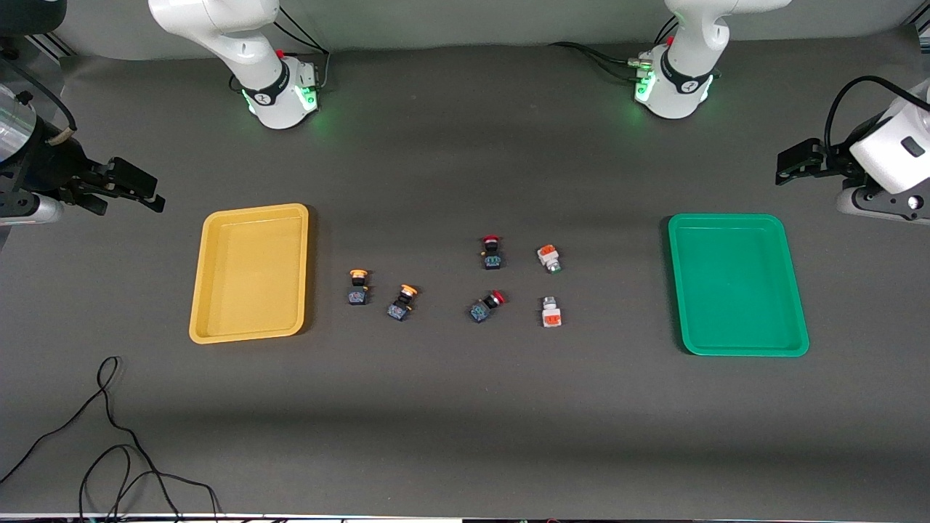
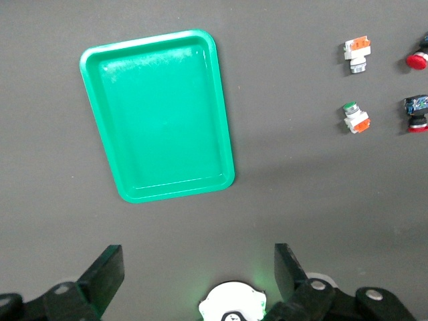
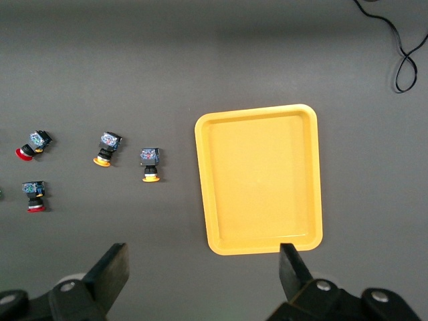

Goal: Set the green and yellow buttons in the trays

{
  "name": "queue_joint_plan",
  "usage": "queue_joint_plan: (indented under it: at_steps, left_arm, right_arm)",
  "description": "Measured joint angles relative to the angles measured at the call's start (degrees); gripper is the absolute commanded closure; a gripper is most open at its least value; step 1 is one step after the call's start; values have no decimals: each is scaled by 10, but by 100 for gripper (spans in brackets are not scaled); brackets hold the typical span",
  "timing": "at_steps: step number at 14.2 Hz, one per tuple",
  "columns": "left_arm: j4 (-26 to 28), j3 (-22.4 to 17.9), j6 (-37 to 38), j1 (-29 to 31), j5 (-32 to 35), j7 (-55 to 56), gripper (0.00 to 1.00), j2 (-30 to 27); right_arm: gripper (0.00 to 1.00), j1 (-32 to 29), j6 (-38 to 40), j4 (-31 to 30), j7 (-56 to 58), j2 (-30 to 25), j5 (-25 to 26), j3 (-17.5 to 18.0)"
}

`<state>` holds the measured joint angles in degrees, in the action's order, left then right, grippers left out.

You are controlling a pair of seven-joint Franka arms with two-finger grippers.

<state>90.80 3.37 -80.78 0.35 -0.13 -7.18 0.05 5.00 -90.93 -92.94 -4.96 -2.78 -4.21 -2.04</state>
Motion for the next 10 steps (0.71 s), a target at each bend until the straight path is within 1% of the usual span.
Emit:
queue_joint_plan:
  at_steps: [10]
  left_arm:
    - [-1, 0, 1, 0, 4, -5, 0, 0]
  right_arm:
    - [0, 0, 14, 1, -3, 0, 0, 0]
